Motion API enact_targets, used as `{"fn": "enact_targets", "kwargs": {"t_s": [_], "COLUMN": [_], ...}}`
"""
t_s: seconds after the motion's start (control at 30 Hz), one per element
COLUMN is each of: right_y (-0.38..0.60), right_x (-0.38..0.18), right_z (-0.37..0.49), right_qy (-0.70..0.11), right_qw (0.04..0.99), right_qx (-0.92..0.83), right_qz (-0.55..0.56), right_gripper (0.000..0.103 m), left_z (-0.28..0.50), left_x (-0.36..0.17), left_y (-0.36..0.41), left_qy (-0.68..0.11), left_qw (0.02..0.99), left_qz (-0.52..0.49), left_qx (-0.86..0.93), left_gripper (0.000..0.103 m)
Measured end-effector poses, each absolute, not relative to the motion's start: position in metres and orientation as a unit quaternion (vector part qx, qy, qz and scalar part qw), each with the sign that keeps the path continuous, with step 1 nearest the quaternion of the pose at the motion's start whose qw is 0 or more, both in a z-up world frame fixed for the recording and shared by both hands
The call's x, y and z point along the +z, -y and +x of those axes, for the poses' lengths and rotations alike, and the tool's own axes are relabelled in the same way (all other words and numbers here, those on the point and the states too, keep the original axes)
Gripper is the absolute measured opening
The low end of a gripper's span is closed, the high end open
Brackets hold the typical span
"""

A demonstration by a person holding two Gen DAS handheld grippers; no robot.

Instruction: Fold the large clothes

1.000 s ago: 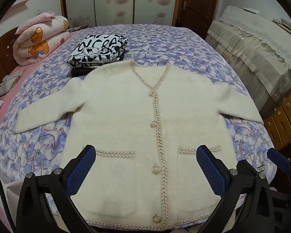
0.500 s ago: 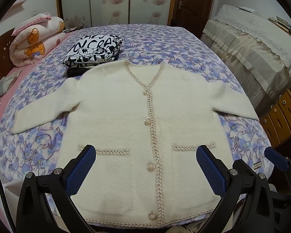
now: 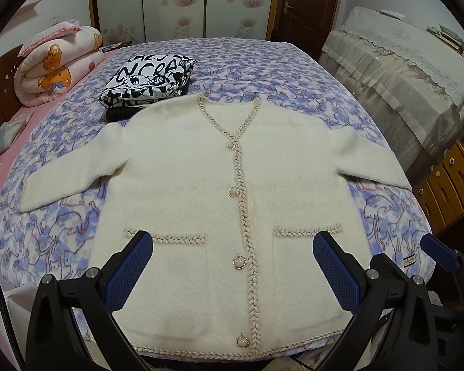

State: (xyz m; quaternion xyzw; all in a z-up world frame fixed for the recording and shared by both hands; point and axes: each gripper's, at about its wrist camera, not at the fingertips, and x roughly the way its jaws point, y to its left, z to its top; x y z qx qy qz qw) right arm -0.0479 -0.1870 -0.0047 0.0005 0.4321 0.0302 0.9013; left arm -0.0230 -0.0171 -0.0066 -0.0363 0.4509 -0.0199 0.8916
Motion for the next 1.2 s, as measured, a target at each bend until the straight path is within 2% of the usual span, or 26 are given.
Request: {"fn": "enact_targets", "kwargs": {"t_s": [1.2], "right_y": [0.1896], "right_x": [-0.0051], "right_z": [-0.0472], "right_qy": [-0.434], "right_qw": [0.901], "right_qx": [0.031], "right_qz": [0.001], "right_gripper": [0.086], "left_z": [-0.0281], "left_x": [-0.0072], "left_y": [0.0245], "left_qy": [-0.452], "left_qw": [0.891], "left_qz": [-0.034], "left_qx": [-0.022], "left_gripper": [0.102]}}
